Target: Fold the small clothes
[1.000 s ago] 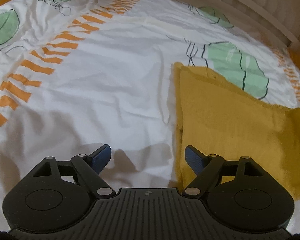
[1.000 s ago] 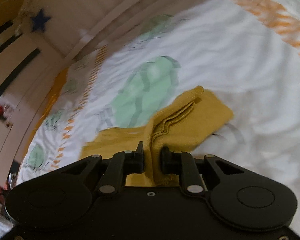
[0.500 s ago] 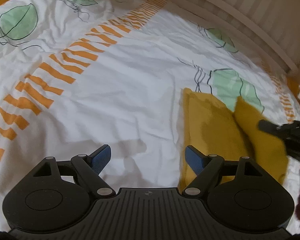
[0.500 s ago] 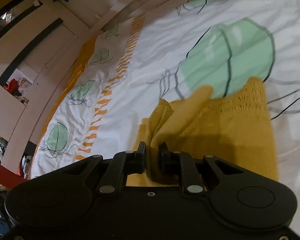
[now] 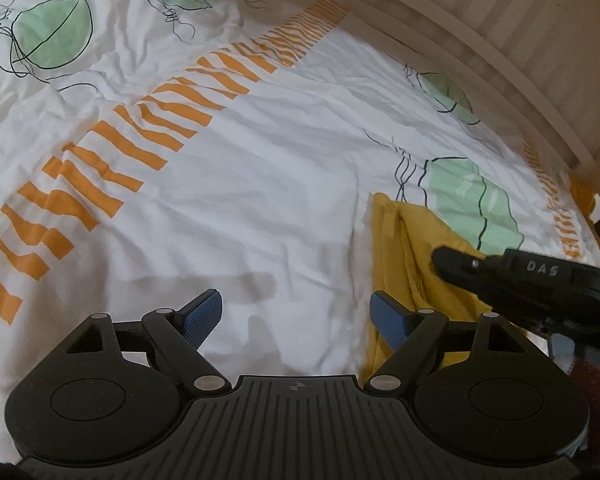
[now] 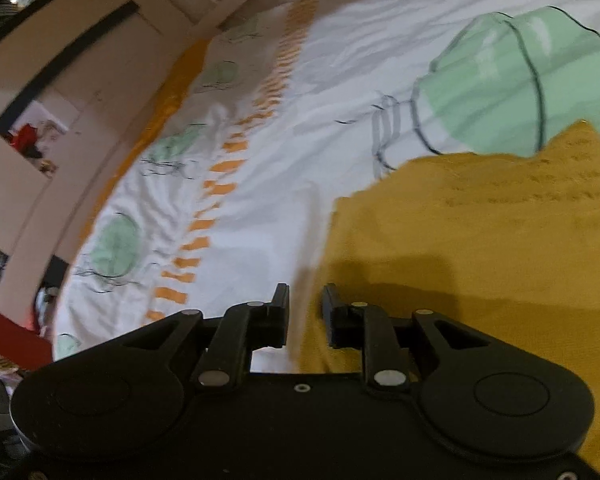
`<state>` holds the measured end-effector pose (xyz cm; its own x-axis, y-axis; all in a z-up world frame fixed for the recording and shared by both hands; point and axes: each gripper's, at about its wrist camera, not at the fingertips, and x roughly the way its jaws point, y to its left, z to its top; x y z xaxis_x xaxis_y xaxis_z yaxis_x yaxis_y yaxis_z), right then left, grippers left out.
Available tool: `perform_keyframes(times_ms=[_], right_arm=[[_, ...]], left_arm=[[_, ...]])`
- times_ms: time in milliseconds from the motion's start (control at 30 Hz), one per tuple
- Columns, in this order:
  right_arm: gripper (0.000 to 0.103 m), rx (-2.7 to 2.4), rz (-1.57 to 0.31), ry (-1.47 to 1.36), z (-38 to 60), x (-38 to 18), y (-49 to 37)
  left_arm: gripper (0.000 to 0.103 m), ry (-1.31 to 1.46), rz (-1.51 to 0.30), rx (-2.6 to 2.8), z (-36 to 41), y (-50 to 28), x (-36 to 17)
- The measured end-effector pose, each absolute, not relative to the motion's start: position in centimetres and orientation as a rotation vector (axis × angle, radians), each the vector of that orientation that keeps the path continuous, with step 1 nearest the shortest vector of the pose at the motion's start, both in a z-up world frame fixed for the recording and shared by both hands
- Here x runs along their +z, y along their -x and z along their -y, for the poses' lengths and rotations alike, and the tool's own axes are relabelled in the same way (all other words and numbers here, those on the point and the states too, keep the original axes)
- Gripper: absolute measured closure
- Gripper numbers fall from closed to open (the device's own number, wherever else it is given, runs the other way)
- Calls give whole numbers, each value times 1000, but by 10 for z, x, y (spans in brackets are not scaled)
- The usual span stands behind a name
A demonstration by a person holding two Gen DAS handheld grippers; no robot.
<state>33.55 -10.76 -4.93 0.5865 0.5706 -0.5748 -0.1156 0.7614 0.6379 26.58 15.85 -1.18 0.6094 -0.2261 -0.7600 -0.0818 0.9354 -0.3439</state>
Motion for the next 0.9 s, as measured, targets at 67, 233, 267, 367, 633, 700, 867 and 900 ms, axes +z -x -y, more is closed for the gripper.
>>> perform_keyframes(times_ms=[67, 233, 267, 367, 633, 700, 867, 900], right_arm=[[72, 465, -824, -590, 107, -40, -332], [50, 472, -754, -586, 127, -16, -317], [50, 462, -745, -568, 133, -12, -312], [45, 407, -724, -501, 152, -8, -297], [33, 377, -721, -362, 172, -35, -254], [33, 391, -712, -342, 169, -42, -249], [32, 437, -687, -251, 149, -52, -241], [32, 442, -681, -225, 144, -52, -239]], left_arm=[[23, 361, -917, -86, -158, -265, -12], [23, 361, -922, -102, -157, -265, -13], [23, 360, -921, -105, -156, -265, -13], [23, 352, -917, -120, -153, -264, -12], [23, 359, -922, -162, -148, -264, -14], [23, 373, -924, -192, -146, -264, -13], [23, 475, -914, -288, -146, -269, -7], [23, 492, -918, -303, -145, -271, -7]])
